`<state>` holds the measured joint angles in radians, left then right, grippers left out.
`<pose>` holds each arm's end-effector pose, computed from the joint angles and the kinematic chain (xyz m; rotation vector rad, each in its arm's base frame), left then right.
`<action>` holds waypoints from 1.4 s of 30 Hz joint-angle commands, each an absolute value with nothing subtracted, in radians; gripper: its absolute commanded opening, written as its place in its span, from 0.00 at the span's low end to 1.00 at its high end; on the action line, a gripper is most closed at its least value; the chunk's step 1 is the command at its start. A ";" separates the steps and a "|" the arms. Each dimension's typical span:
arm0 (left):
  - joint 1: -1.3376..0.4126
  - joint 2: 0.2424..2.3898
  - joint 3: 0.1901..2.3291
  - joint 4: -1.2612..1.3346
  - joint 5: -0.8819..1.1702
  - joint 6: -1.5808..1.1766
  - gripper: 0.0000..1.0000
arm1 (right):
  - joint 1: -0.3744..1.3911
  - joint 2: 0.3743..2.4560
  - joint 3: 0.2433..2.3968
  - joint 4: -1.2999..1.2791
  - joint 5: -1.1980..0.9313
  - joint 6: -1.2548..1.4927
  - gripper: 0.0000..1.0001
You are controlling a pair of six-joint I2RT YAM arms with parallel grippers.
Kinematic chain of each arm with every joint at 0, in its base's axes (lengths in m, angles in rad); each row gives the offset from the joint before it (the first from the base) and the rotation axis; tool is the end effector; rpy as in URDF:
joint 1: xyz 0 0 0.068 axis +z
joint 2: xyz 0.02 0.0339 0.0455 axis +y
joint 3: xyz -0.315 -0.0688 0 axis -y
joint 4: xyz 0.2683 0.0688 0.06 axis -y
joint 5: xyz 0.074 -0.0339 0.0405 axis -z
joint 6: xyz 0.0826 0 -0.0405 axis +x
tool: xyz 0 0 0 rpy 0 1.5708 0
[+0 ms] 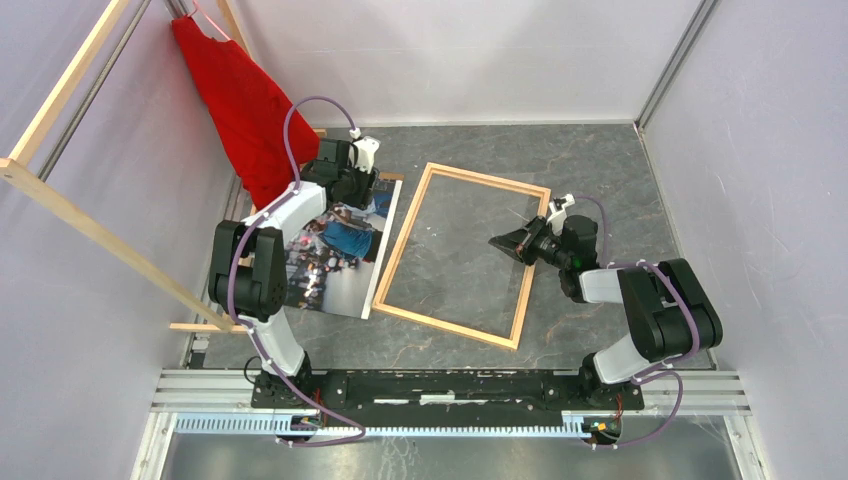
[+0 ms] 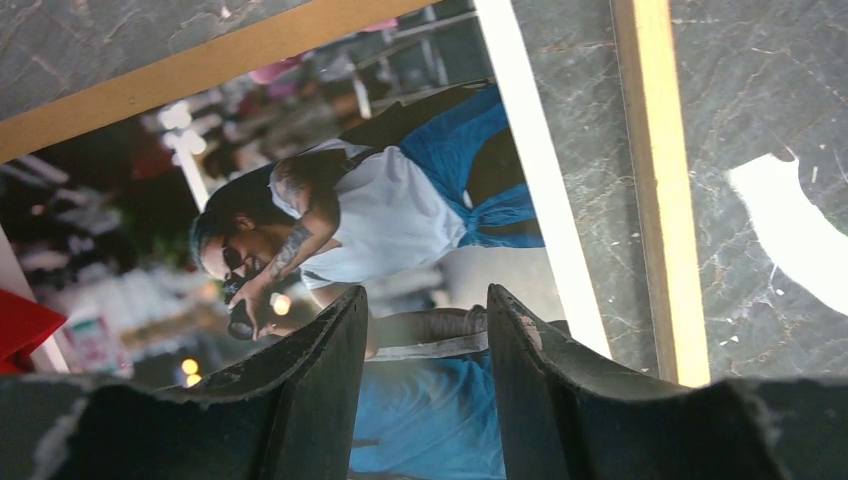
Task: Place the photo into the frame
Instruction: Place the photo frame item in the photo frame.
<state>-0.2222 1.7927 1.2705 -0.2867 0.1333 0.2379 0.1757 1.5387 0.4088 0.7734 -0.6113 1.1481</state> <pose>0.4457 -0.1119 0.2262 0.6033 2.2978 -0.1510 0.2983 0.1011 0.1619 0.5751 2.0746 1.4213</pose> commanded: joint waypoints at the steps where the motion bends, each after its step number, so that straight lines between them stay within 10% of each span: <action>1: -0.254 1.786 1.267 -0.240 0.144 0.269 0.55 | 0.152 1.526 0.387 0.829 -0.581 1.141 0.00; 42: -0.342 1.864 1.308 -0.219 0.115 0.273 0.56 | 0.131 1.583 0.384 0.757 -0.606 1.135 0.00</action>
